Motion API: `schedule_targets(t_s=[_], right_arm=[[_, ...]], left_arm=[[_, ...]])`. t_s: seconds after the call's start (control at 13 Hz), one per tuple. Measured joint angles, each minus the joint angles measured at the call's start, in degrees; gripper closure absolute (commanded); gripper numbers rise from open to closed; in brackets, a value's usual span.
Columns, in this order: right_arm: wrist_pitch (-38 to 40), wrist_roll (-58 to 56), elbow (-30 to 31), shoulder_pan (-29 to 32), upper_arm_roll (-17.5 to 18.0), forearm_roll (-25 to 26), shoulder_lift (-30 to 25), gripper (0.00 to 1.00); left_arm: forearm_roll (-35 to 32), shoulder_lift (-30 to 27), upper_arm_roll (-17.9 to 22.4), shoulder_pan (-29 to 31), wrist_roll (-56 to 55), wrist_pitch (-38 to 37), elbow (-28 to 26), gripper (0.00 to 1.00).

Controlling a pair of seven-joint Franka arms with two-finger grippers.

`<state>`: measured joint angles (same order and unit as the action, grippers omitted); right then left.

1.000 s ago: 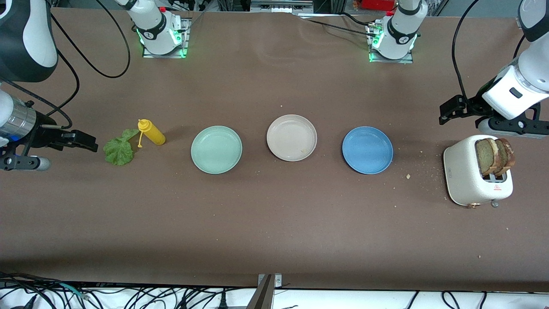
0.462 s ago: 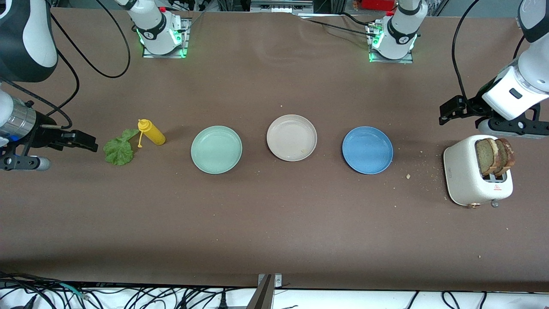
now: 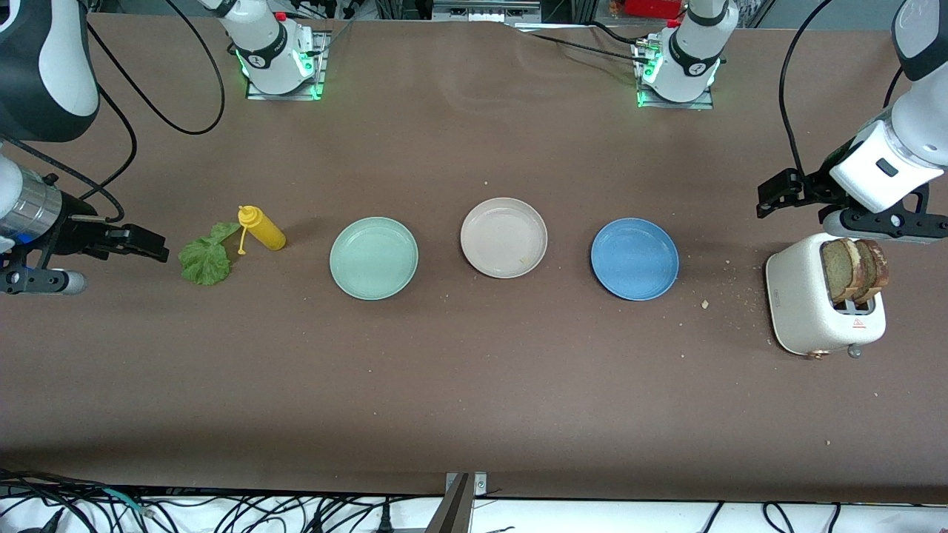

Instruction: Make sandwich in beige plate with both arms

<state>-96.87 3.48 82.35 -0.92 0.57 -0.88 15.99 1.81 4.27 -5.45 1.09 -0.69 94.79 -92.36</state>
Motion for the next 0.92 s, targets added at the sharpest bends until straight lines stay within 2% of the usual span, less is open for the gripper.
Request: schedule_targets(t_s=[0.38, 0.69, 0.92], right_arm=[[0.0, 0.0, 0.0, 0.0, 0.0, 0.0, 0.0, 0.00], [0.0, 0.0, 0.0, 0.0, 0.0, 0.0, 0.0, 0.00], [0.0, 0.0, 0.0, 0.1, 0.0, 0.0, 0.0, 0.00]], left_arm=[[-0.1, 0.5, 0.1, 1.3, 0.1, -0.6, 0.0, 0.00], [-3.5, 2.1, 0.2, 3.3, 1.4, -0.3, 0.0, 0.00], [-3.6, 2.7, 0.2, 4.2, 2.5, -0.1, 0.0, 0.00]])
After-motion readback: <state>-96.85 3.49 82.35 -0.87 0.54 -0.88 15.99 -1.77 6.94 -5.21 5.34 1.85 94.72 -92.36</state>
